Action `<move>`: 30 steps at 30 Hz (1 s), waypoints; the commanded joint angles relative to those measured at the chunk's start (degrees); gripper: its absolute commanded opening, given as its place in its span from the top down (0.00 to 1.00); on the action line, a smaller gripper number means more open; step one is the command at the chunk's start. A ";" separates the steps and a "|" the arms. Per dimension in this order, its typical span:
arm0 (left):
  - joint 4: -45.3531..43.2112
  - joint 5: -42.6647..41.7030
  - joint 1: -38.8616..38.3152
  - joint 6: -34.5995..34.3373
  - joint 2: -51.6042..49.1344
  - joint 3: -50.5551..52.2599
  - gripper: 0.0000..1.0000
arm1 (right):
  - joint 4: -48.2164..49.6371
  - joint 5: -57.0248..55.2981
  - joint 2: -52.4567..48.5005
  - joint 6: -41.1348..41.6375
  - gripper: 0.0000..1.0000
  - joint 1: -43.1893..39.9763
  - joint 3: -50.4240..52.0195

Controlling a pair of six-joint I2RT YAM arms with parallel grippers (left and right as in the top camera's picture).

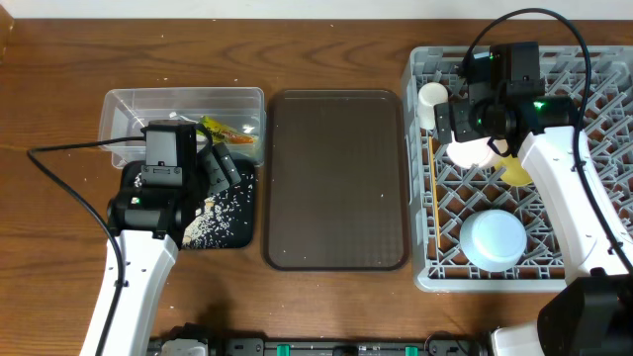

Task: Sort waste into correct bins and load items into the dishwasher rack
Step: 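Lower the plate upright into the rack slots, then open the right gripper and release the plate standing in the rack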

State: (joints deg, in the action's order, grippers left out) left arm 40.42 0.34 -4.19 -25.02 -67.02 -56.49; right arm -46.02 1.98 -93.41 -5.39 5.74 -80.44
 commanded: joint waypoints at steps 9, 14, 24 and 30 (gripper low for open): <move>0.00 0.11 0.26 0.79 -0.17 0.39 0.10 | -0.09 0.68 -0.70 0.85 0.01 0.24 -0.07; 0.00 0.13 0.26 0.79 -0.17 0.39 0.10 | -0.11 0.66 0.79 0.85 0.01 0.33 -0.07; 0.00 0.13 0.26 0.79 -0.17 0.39 0.09 | -0.11 0.66 12.26 0.85 0.01 0.33 -0.07; 0.00 0.11 0.26 0.79 -0.17 0.39 0.09 | -0.11 0.66 24.28 0.85 0.01 0.33 -0.07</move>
State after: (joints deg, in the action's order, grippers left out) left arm 40.42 0.34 -4.16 -25.02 -67.02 -56.49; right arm -46.04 2.15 -74.41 -5.39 5.76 -80.42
